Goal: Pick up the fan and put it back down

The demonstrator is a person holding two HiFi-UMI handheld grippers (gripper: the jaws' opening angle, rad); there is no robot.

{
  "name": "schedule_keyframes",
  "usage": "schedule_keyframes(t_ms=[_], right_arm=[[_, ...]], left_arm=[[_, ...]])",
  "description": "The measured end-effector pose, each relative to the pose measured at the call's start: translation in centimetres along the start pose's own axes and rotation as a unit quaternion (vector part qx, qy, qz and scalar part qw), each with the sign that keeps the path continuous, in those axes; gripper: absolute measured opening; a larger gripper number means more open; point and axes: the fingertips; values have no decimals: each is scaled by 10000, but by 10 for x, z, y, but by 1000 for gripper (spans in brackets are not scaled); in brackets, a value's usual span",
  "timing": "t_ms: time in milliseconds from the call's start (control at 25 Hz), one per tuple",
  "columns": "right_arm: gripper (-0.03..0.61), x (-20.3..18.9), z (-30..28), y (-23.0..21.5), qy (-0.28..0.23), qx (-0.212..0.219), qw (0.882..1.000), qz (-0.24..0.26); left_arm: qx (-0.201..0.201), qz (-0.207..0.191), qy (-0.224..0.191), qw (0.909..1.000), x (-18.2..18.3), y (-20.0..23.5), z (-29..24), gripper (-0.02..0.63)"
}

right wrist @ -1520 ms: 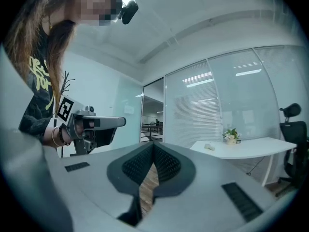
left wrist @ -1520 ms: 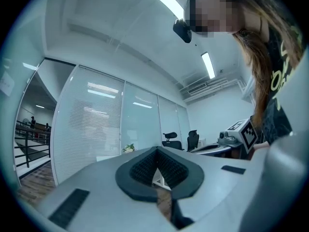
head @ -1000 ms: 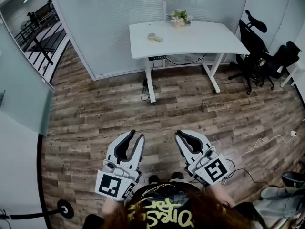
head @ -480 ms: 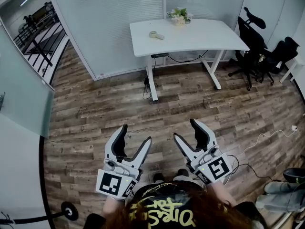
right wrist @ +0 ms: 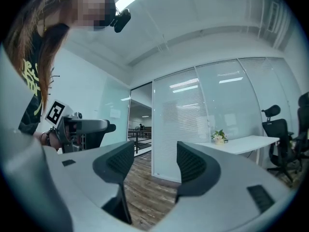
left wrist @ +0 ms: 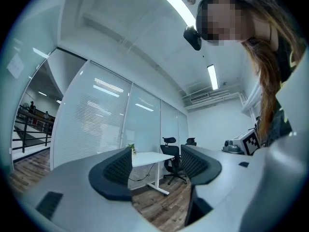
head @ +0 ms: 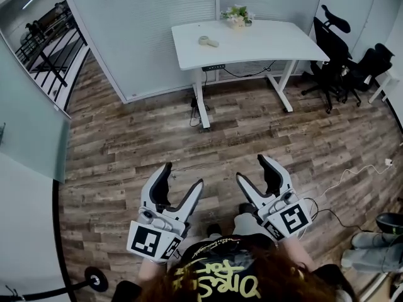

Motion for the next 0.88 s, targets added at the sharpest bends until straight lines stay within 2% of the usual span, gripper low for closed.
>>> schedule_keyframes(t_ms=[240,480,880], right_arm=[[259,3,-2,-10,16,-94,9999,76],[259,-4,-25,-13,12,175,9998,-23],[259,-17,-89,-32,-106,530,9984,-146]], left_arm=[[32,-7,-18,10000,-1,8,-1,314],[147,-64,65,9999,-3,16,-11,314],[411,-143,218,9988,-10,59,-51,313]])
Point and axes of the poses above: the fingertips, and each gripper's own axes: z backward along the fingers, y to its left, x out of its top, and after that the axes turned 7 degrees about z, right-handed
